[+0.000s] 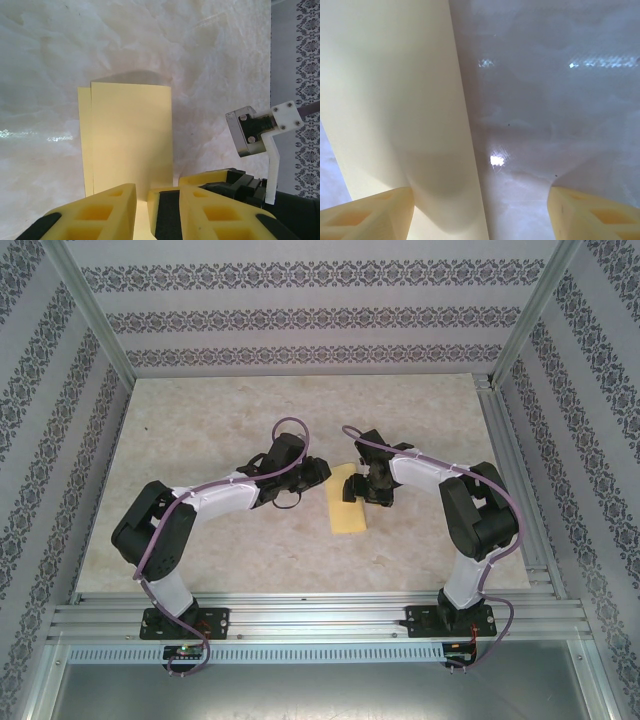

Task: Fold a paper plane with a square sheet of paper (pick it up from the middle)
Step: Hold the square sheet of paper at the center of the table.

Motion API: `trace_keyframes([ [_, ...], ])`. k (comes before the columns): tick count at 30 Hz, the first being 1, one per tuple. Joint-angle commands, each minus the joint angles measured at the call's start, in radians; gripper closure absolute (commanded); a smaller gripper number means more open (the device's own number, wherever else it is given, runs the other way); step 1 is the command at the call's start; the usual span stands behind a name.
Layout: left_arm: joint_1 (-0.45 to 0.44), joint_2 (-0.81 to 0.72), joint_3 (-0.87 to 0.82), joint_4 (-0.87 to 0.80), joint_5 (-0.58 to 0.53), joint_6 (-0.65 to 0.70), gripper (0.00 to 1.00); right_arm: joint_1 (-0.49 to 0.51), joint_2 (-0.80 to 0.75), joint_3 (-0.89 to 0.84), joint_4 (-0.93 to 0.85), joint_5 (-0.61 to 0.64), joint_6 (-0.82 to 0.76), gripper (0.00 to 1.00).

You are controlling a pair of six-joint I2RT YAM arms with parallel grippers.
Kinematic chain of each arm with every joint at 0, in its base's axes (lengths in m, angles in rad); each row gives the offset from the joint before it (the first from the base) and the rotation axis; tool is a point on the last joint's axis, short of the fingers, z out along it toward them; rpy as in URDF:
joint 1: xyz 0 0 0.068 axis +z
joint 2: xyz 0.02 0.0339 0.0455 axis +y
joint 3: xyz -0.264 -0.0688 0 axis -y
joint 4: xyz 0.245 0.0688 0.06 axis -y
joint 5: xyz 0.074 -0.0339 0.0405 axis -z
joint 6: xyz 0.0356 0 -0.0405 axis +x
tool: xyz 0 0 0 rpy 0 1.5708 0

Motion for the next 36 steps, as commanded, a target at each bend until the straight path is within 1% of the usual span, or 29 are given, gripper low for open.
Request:
trace_keyframes([
  [1,-0.014,0.005,-0.013,0.003,-0.001,0.005,0.70,0.008,-0.016,-0.005,-0.017,0.029,-0.001,0.28],
  [7,-0.014,0.015,-0.008,0.005,0.008,0.004,0.70,0.013,-0.002,-0.001,-0.024,0.033,-0.015,0.28],
  [19,-0.014,0.025,-0.001,0.007,0.016,0.001,0.70,0.007,-0.012,0.008,-0.006,-0.039,-0.070,0.27],
  [30,-0.014,0.052,0.007,0.014,0.032,-0.011,0.71,0.001,0.027,0.022,-0.028,-0.006,-0.061,0.27],
  [36,-0.014,0.078,0.012,0.033,0.053,-0.027,0.72,0.000,0.035,0.021,-0.021,-0.013,-0.054,0.27],
])
